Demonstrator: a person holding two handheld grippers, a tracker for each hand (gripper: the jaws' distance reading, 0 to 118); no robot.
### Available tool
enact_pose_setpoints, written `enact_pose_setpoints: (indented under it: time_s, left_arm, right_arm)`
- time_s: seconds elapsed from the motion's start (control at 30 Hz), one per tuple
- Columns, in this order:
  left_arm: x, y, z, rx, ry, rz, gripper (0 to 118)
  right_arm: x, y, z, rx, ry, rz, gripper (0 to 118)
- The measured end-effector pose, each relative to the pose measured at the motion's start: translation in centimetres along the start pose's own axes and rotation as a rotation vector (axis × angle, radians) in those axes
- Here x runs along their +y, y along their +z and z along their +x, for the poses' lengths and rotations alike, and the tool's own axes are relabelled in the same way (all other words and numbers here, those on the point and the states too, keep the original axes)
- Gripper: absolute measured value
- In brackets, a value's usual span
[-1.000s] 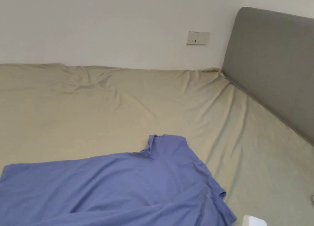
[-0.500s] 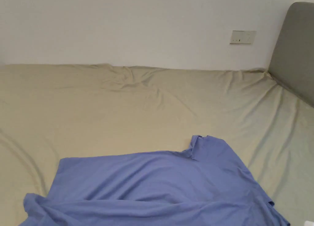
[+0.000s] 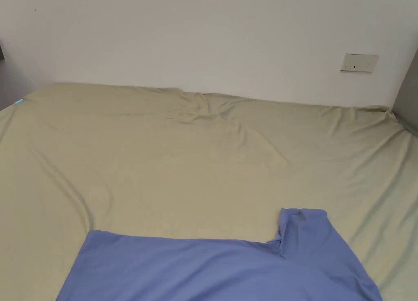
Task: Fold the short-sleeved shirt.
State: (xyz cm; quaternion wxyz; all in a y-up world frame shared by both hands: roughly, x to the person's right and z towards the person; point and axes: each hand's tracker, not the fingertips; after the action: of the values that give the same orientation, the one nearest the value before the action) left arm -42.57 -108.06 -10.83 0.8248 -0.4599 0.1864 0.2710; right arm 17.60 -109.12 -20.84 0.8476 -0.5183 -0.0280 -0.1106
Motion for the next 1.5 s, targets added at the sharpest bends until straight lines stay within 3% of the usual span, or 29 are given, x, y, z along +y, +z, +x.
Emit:
enact_pose_setpoints:
  time_s: [0.03, 0.07, 0.17, 0.23, 0.27, 0.3, 0.33, 0.37, 0.43, 0.53, 0.67, 0.7, 0.8, 0.83, 0.87, 1.0, 1.1, 1.13, 1.17, 1.2, 1.27, 1.3, 1.33, 1.37, 1.43, 1.47, 1.5]
  left_arm:
    - [-0.1, -0.1, 0.1, 0.031, 0.015, -0.002, 41]
    - [0.0, -0.1, 0.0, 0.084, 0.020, -0.009, 46]
    - [0.7, 2.7, 0.0, 0.044, -0.003, 0.098, 47]
    - [2.1, 5.0, 0.7, 0.025, -0.025, 0.191, 47]
    - [2.7, 5.8, 1.2, 0.021, -0.034, 0.221, 45]
    - [3.6, 6.4, 1.8, 0.009, -0.051, 0.254, 35]
    - [4.5, 6.5, 2.6, -0.007, -0.070, 0.275, 8]
    - [5.3, 6.6, 3.4, 0.007, -0.085, 0.298, 0]
    - [7.0, 6.1, 5.2, -0.058, -0.140, 0.303, 0]
    - [10.1, 3.9, 7.6, -0.130, -0.169, 0.274, 0]
    - [15.2, -1.0, 10.0, -0.161, -0.178, 0.266, 1]
    - [16.6, -2.5, 10.8, -0.156, -0.184, 0.269, 6]
    - [20.8, -7.7, 11.7, -0.185, -0.124, 0.232, 66]
    - [22.0, -9.3, 11.9, -0.178, -0.087, 0.184, 75]
    - [22.8, -10.6, 12.1, -0.172, -0.065, 0.152, 74]
    - [24.1, -14.8, 13.3, -0.074, -0.186, 0.107, 73]
    - [23.7, -17.5, 13.2, 0.019, -0.241, -0.015, 38]
    - [22.8, -18.0, 13.2, 0.059, -0.241, -0.046, 37]
    - [22.3, -17.3, 13.2, 0.066, -0.284, 0.058, 36]
    - [22.3, -16.6, 13.2, 0.010, -0.307, 0.072, 36]
    - [22.4, -16.4, 13.0, 0.026, -0.287, 0.033, 16]
    - [22.4, -16.3, 12.7, 0.015, -0.267, 0.033, 14]
    - [22.5, -16.5, 12.5, 0.009, -0.239, 0.035, 12]
    - [22.7, -16.7, 12.5, 0.013, -0.220, 0.032, 11]
    - [22.2, -16.5, 13.2, 0.023, -0.216, 0.029, 11]
    - [22.1, -16.4, 13.6, 0.035, -0.228, 0.026, 11]
    - [22.0, -16.5, 14.0, 0.055, -0.254, 0.020, 11]
  right_arm:
    - [0.1, -0.1, 0.1, -0.013, -0.006, -0.023, 60]
    - [0.1, 0.1, 0.3, -0.002, -0.001, -0.018, 60]
    - [0.7, 3.5, 1.1, 0.134, -0.061, 0.046, 60]
    - [1.5, 6.6, 1.3, 0.188, -0.109, 0.184, 60]
    - [1.9, 7.7, 1.1, 0.202, -0.113, 0.237, 60]
    - [2.4, 8.7, 0.7, 0.214, -0.103, 0.273, 60]
    - [3.0, 9.4, 0.2, 0.225, -0.073, 0.291, 52]
    - [3.3, 10.0, -0.4, 0.223, -0.044, 0.304, 38]
    - [3.8, 10.5, -1.9, 0.167, 0.023, 0.349, 2]
    - [4.4, 9.8, -3.4, 0.158, 0.093, 0.313, 2]
    - [4.7, 8.3, -4.6, 0.214, 0.093, 0.249, 2]
    - [4.7, 7.9, -4.8, 0.213, 0.096, 0.248, 2]
    - [5.0, 7.1, -5.2, 0.212, 0.104, 0.221, 2]
    - [5.1, 6.8, -5.2, 0.213, 0.106, 0.211, 2]
    - [5.1, 6.7, -5.3, 0.207, 0.106, 0.205, 2]
    - [5.6, 6.5, -5.5, 0.166, 0.119, 0.186, 2]
    - [6.2, 6.4, -6.0, 0.148, 0.123, 0.180, 2]
    - [6.5, 6.4, -6.2, 0.142, 0.131, 0.176, 2]
    - [6.8, 6.3, -6.2, 0.139, 0.144, 0.174, 2]
    - [7.4, 6.2, -6.3, 0.136, 0.171, 0.174, 2]
    - [9.0, 5.6, -6.7, 0.101, 0.240, 0.182, 2]
    - [10.4, 5.3, -7.3, 0.060, 0.275, 0.197, 4]
    - [11.8, 4.5, -7.5, 0.037, 0.308, 0.212, 16]
    - [13.0, 3.6, -7.6, 0.011, 0.326, 0.214, 37]
    - [16.3, 0.7, -7.4, 0.007, 0.324, 0.188, 93]
    - [17.8, -0.7, -7.3, -0.006, 0.318, 0.154, 106]
    - [19.3, -2.2, -7.1, -0.001, 0.294, 0.129, 110]
